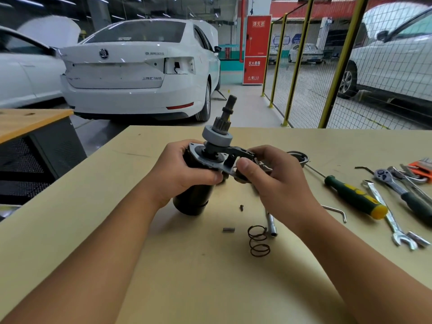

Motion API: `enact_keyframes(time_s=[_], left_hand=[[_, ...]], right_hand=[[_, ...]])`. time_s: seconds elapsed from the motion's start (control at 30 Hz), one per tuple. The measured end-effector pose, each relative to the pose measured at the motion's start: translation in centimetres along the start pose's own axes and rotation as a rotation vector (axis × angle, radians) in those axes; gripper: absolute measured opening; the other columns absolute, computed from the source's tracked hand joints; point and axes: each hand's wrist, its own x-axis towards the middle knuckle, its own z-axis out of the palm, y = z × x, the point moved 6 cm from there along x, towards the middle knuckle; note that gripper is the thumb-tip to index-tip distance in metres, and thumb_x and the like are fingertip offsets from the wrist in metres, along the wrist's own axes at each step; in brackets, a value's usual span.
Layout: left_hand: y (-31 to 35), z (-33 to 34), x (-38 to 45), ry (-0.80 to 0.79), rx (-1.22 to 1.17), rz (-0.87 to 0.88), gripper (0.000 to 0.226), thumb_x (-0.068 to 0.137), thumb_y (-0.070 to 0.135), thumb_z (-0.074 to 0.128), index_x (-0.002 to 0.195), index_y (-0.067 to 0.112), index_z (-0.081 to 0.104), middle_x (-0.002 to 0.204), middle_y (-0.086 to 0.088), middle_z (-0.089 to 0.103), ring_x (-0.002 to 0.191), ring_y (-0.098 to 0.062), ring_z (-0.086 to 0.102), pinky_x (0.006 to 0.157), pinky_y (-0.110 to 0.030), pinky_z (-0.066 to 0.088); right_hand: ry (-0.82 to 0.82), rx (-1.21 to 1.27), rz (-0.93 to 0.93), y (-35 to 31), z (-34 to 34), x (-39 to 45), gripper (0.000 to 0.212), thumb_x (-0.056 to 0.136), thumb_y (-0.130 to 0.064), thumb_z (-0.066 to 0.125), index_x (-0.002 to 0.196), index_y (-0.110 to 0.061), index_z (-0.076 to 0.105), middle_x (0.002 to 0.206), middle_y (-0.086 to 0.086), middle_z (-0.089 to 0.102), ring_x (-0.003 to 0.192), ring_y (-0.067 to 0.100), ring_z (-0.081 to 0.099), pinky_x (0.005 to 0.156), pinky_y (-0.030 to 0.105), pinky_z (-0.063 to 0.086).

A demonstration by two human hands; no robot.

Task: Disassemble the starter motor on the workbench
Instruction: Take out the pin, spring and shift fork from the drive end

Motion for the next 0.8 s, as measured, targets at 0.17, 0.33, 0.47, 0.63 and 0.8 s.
enact_keyframes(time_s=[0.17,0.33,0.47,0.63,0.8], left_hand=[[0.5,-0.1,-0.1,-0.005,0.07,-0.008,0.053,0.055,0.016,0.09,0.105,0.015,0.074,0.094,-0.004,0.078,0.089,-0.017,0.073,0.082,-0.027,0.057],[0.9,-0.5,-0.4,-0.067,0.068,0.002,0.053,0.056,0.013,0.091,0.106,0.015,0.074,0.093,-0.002,0.079,0.088,-0.014,0.074,0.077,-0.021,0.055],[1.7,-0.5,-0.7,-0.148,-0.031,0.05,0.071,0.058,0.019,0.09,0.126,0.02,0.068,0.113,-0.007,0.074,0.103,-0.022,0.073,0.087,-0.024,0.055],[3.7,-0.6,-0.9,-0.015,-0.038,0.159,0.05,0.068,0.023,0.089,0.116,0.017,0.073,0.109,-0.006,0.077,0.105,-0.026,0.073,0.084,-0.027,0.06],[4.8,-1.3,-1.0,0.017,0.028,0.208,0.054,0.068,0.012,0.091,0.116,0.016,0.067,0.107,-0.009,0.075,0.102,-0.027,0.074,0.087,-0.037,0.063]], right_hand=[[-0.032,0.036,-0.016,0.6,0.0,0.2,0.006,0.098,-0.022,0.063,0.097,-0.018,0.069,0.083,-0.012,0.072,0.077,-0.001,0.067,0.067,0.013,0.048],[-0.026,0.011,-0.022,0.6,0.3,0.0,0.008,0.099,-0.023,0.06,0.101,-0.02,0.067,0.084,-0.018,0.071,0.08,-0.002,0.066,0.07,0.014,0.048],[-0.005,-0.146,-0.109,-0.2,0.3,0.0,0.012,0.098,-0.034,0.055,0.105,-0.027,0.063,0.091,-0.016,0.07,0.09,0.004,0.066,0.08,0.033,0.055],[-0.001,-0.352,-0.249,-1.5,0.5,0.4,0.031,0.097,-0.044,0.047,0.112,-0.022,0.063,0.093,-0.013,0.065,0.088,0.009,0.06,0.074,0.029,0.047],[-0.017,-0.308,-0.259,-2.0,1.2,0.6,0.039,0.094,-0.048,0.049,0.115,-0.018,0.064,0.099,-0.006,0.068,0.093,0.016,0.066,0.079,0.042,0.055]])
